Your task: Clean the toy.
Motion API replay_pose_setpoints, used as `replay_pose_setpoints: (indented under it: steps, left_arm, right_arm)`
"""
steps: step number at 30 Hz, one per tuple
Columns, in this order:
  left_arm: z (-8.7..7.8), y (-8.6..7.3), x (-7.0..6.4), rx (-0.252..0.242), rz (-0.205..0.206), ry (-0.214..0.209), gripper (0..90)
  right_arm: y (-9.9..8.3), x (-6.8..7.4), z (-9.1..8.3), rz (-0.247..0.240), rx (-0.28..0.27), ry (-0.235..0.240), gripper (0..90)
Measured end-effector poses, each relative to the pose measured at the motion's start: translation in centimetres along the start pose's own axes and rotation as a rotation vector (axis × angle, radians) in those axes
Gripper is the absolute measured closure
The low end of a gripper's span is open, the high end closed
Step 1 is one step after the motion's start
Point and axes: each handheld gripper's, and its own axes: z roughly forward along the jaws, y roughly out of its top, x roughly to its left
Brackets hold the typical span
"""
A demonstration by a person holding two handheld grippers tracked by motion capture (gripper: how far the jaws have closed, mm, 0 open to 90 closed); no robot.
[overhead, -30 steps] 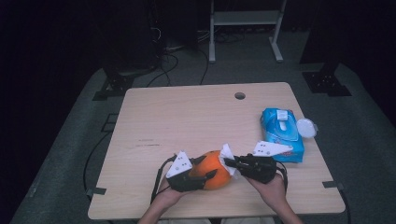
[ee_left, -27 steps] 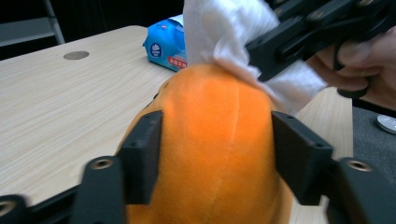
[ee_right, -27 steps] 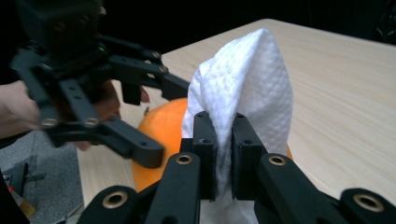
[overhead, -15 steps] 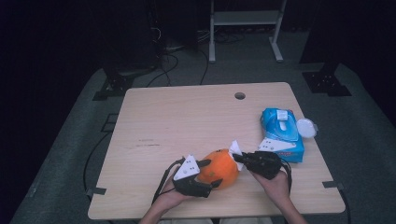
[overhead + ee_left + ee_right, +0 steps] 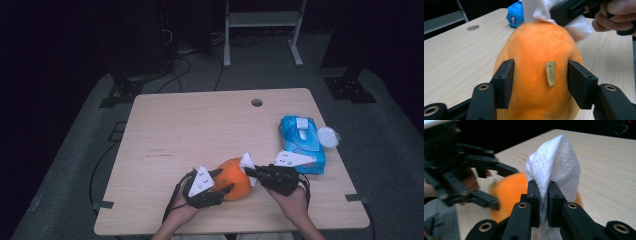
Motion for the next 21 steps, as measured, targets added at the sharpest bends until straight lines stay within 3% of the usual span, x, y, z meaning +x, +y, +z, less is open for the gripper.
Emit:
replay_pose_setpoints:
  steps: [2,4,6,9,10,13,17,21]
  left_arm:
    - [-0.3,0.3,0.2,-0.008,0.004,0.008,45.3]
    - [-0.7,0.6,0.3,-0.019,0.008,0.011,45.9]
    - [-0.7,0.5,0.3,-0.016,0.005,-0.003,45.2]
    - [-0.4,0.2,0.4,-0.002,-0.011,-0.030,35.0]
    - [-0.3,0.2,0.4,0.006,-0.013,-0.021,30.5]
    - [0.0,0.0,0.5,0.021,-0.015,-0.017,24.7]
    - [0.0,-0.2,0.3,0.035,0.005,-0.017,30.8]
    - [0.2,-0.2,-0.1,0.034,0.018,-0.030,31.9]
  right_arm:
    - [0.2,0.5,0.3,-0.010,0.004,0.032,81.7]
    - [0.0,0.6,0.7,-0.033,0.027,0.023,81.6]
    - [-0.5,0.0,1.0,-0.009,0.038,0.018,81.6]
    - [-1.1,-1.2,1.1,0.034,0.049,-0.001,81.5]
    - [-1.3,-1.4,1.1,0.048,0.050,0.001,81.5]
    - [-1.3,-1.3,1.2,0.047,0.054,0.001,81.5]
    - [-0.9,-0.2,1.3,0.017,0.051,0.013,81.5]
    - [-0.1,1.7,1.8,-0.036,0.041,0.063,81.4]
